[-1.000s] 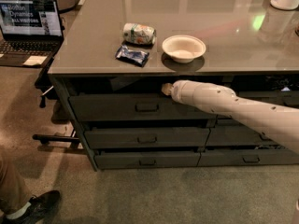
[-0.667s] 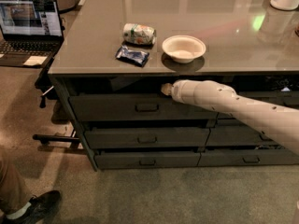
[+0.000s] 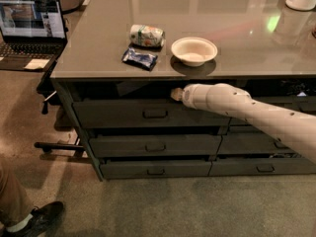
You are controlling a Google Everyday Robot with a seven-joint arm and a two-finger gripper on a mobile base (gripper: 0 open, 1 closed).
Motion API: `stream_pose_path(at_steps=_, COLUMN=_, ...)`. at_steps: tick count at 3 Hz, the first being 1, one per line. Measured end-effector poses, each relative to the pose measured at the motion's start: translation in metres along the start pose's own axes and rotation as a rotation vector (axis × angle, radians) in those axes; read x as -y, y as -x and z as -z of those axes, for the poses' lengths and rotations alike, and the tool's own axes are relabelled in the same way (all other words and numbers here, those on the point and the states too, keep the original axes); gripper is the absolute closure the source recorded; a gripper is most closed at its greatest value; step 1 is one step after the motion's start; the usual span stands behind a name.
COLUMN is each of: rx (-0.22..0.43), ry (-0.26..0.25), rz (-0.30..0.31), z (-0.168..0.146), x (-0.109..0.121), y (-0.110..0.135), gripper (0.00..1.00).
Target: Open top drawer
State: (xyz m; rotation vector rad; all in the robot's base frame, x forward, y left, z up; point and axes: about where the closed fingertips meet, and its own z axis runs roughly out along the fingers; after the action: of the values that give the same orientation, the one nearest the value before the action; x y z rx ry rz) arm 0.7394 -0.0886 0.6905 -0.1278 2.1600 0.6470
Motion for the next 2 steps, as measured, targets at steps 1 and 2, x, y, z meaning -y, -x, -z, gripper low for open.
stream_pose_path(at_steps=1, rx=-0.013, ry=0.006, rz=0.002, z=0.0007, x=-0.0015, y=-0.0014, gripper=1.0)
stream_pose_path(at_steps=2, rx=-0.024, ry=0.011, rz=-0.001, z=0.002, x=-0.0021, y=-0.0024, gripper=1.0)
